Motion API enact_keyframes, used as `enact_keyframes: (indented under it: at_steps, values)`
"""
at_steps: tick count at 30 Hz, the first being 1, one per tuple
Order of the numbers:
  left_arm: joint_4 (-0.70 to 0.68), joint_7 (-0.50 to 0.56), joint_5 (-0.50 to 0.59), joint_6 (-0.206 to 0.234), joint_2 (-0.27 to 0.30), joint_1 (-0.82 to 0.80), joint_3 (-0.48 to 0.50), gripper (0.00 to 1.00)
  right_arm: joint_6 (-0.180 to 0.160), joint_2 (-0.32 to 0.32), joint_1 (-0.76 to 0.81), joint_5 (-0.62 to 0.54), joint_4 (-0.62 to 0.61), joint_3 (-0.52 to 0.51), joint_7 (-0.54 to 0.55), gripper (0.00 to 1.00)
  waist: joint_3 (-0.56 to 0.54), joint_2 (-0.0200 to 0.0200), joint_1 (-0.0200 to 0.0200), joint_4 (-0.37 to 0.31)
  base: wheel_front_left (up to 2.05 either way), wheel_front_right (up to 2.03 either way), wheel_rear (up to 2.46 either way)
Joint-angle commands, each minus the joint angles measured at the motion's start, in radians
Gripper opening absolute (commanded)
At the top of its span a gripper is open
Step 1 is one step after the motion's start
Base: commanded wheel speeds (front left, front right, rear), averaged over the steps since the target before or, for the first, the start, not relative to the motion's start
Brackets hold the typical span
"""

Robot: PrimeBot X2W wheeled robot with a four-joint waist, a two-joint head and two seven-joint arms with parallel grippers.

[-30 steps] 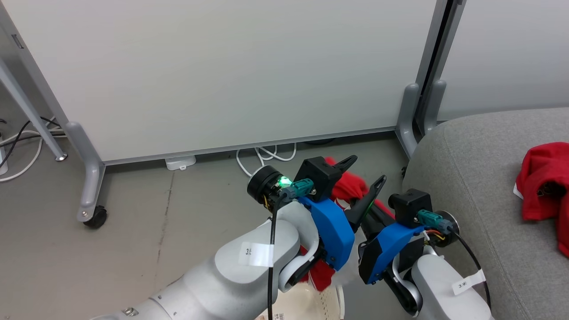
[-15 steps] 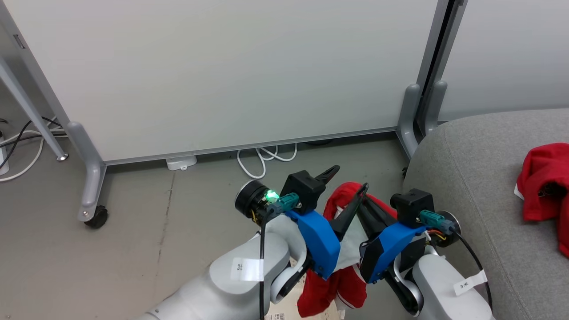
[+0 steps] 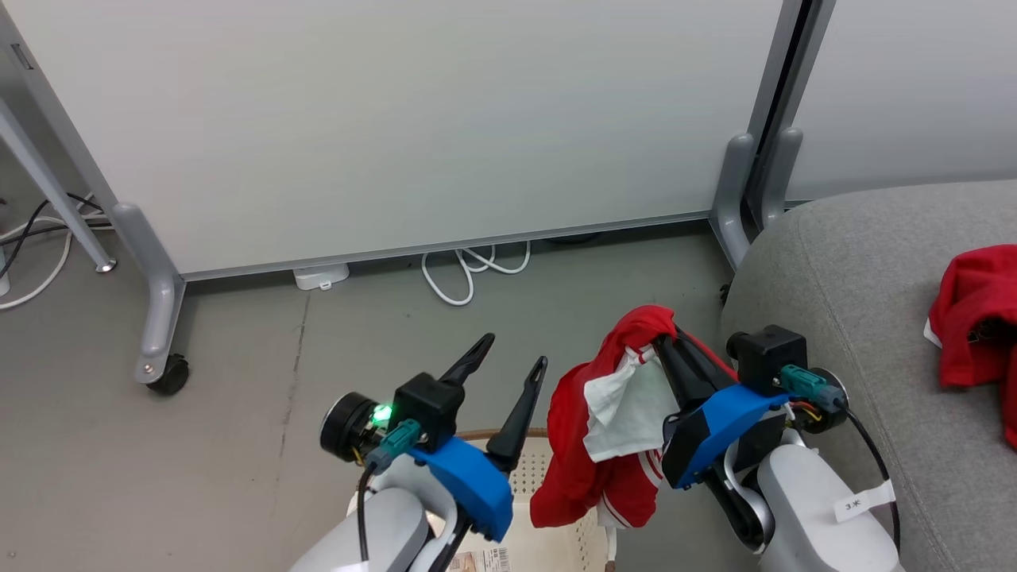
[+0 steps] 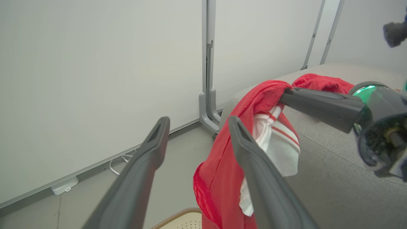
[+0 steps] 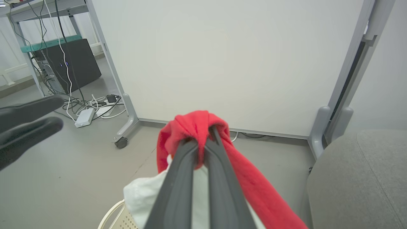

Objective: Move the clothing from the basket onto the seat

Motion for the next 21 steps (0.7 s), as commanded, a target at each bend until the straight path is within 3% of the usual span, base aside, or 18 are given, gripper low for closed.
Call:
enact_keyframes:
  at_steps: [1,11,21]
  values:
    - [-0.020,-0.004,0.033,-0.011,0.016,0.042,0.041,1.00,0.000,-0.001,0.010,-0.004,-0.010,-0.009,0.000,0.00,0.002,-0.0001,0.0000,-0.002,0.00,0.00,0.00]
    - [-0.117,-0.004,0.190,-0.078,0.035,0.232,0.265,1.00,0.000,-0.001,0.034,-0.024,-0.041,-0.054,0.011,0.00,0.005,-0.0001,0.0000,0.003,0.00,0.00,0.00]
    - [-0.111,-0.005,0.284,-0.130,-0.007,0.299,0.371,1.00,0.000,-0.001,0.055,-0.032,-0.075,-0.075,0.027,0.00,0.001,-0.0001,0.0000,-0.011,0.00,0.00,0.00]
